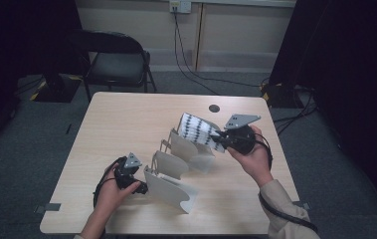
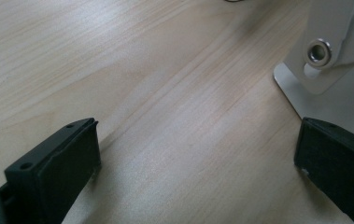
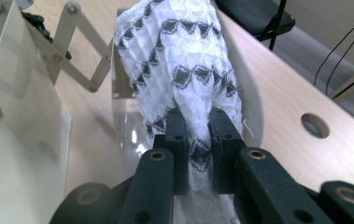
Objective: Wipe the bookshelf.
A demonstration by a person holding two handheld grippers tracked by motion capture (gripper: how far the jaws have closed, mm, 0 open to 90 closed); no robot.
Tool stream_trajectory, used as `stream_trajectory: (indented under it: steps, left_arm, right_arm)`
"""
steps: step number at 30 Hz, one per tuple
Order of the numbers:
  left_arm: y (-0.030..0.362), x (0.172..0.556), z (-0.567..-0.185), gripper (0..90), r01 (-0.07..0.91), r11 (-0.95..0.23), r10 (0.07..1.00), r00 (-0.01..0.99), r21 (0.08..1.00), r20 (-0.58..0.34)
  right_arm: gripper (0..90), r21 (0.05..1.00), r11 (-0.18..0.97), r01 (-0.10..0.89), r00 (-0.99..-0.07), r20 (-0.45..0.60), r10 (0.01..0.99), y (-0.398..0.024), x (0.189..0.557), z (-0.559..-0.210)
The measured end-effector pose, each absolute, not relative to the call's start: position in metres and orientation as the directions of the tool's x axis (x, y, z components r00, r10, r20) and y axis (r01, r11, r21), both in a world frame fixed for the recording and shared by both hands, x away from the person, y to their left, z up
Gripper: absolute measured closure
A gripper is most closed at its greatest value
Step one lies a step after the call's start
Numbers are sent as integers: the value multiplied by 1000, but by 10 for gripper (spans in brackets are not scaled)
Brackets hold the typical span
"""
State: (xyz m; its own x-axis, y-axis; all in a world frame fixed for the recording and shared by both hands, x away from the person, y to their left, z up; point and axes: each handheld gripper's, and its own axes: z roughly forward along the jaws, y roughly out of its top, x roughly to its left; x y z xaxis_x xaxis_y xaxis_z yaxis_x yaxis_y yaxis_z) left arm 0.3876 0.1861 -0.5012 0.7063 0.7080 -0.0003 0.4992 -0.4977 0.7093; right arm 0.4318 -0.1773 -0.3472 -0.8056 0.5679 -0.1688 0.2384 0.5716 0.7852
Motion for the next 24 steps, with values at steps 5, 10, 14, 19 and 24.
stream_trajectory:
  steps: [5, 10, 14, 19, 24]
  left_arm:
    - [186, 388, -501, 0, 499, -496, 708, 706, 710, -1]
    - [186, 388, -501, 0, 499, -497, 707, 707, 710, -1]
    - [186, 388, -501, 0, 500, -492, 709, 705, 712, -5]
    - [186, 388, -502, 0, 500, -492, 709, 705, 713, -5]
    - [186, 388, -501, 0, 500, -493, 709, 705, 712, -4]
  right_arm:
    - [808, 771, 584, 255, -802, -169, 573, -170, 445, -348]
    - [808, 758, 585, 288, -803, -142, 579, -170, 451, -365]
    - [808, 744, 595, 303, -807, -133, 576, -171, 453, -378]
    - [808, 732, 598, 328, -806, -114, 581, -172, 453, -393]
    - [807, 730, 585, 353, -800, -89, 594, -175, 453, -409]
